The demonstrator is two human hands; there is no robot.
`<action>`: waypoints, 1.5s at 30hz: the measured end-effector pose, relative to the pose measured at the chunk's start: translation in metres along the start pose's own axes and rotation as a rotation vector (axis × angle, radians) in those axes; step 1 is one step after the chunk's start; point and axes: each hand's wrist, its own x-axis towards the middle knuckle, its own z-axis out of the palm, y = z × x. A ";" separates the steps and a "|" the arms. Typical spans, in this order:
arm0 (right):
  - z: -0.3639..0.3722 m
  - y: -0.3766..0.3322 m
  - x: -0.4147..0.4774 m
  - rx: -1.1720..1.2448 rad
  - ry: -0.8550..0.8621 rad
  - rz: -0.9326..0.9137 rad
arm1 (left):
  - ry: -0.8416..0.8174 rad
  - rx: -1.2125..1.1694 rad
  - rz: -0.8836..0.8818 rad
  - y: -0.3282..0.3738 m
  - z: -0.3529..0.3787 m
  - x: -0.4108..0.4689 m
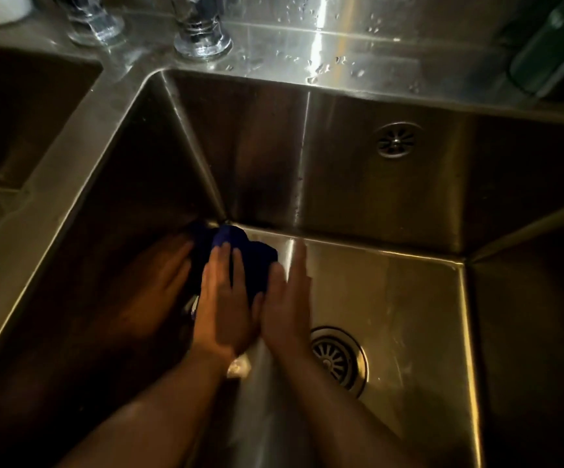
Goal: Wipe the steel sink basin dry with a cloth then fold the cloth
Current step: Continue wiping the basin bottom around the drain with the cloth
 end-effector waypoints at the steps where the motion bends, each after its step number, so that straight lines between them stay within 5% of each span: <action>1: -0.017 0.012 -0.007 0.010 0.087 0.024 | 0.008 0.018 0.025 0.002 -0.001 0.014; 4: -0.081 0.058 -0.030 -0.156 0.252 -0.060 | -0.098 0.081 0.094 0.008 0.004 0.045; 9: -0.142 0.127 -0.046 -0.503 0.247 0.086 | -0.090 0.061 0.095 0.012 0.017 0.051; 14: -0.143 0.144 -0.055 -0.610 0.361 0.119 | -0.059 -0.034 0.045 0.022 0.017 0.065; 20: -0.126 0.167 -0.060 -1.136 0.262 0.104 | -0.010 -0.015 0.040 0.023 0.019 0.062; 32: -0.128 0.168 -0.059 -1.066 0.374 0.025 | -0.385 0.018 0.134 0.001 0.013 -0.043; 38: -0.126 0.165 -0.061 -1.034 0.348 0.058 | -0.312 0.074 0.378 -0.020 0.011 -0.138; 45: -0.123 0.175 -0.061 -1.028 0.361 0.069 | -0.032 0.255 0.532 -0.029 0.013 -0.205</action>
